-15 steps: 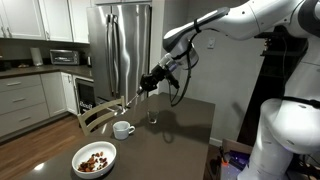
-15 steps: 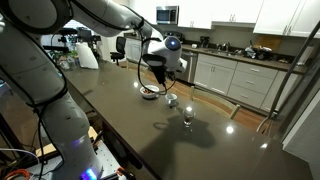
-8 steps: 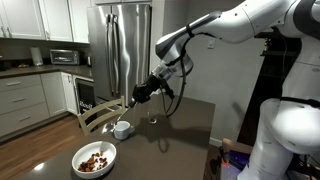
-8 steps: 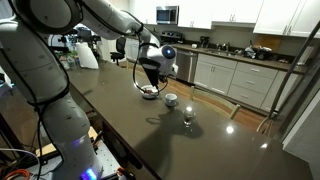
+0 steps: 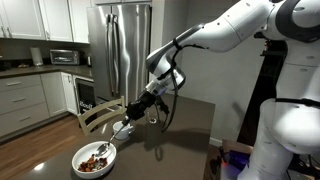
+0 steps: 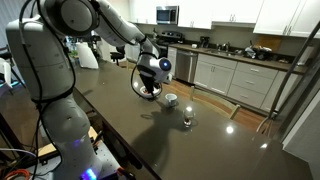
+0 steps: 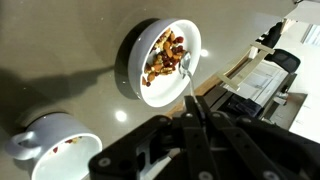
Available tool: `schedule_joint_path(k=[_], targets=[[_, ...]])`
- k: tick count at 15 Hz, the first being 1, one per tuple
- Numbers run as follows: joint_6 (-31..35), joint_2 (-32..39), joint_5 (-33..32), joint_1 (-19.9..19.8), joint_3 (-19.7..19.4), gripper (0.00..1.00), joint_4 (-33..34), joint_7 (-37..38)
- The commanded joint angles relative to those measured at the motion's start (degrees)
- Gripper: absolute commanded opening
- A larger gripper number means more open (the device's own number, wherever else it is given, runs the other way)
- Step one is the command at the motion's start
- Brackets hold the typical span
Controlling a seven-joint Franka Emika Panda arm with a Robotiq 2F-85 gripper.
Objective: Use the spoon to move some contents of the bowl to the mug and the glass cup
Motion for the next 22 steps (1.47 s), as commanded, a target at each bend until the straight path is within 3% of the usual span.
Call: schedule_joint_path(k=[1, 8, 14, 15, 17, 22], targets=[[1.5, 4.67, 5.28, -0.1, 1.21, 0.03, 2.27, -7.02], [1.41, 10.47, 9.65, -0.1, 1.69, 0.03, 4.82, -12.43], [2.58, 12.01, 7.23, 0.17, 1.27, 0.03, 5.49, -11.35], [3.4, 11.83, 6.49, 0.25, 1.14, 0.3, 5.29, -10.96], [5.21, 11.4, 4.77, 0.25, 0.94, 0.37, 4.96, -10.35], [11.62, 9.22, -4.28, 0.21, 0.11, 0.69, 3.57, -7.01]])
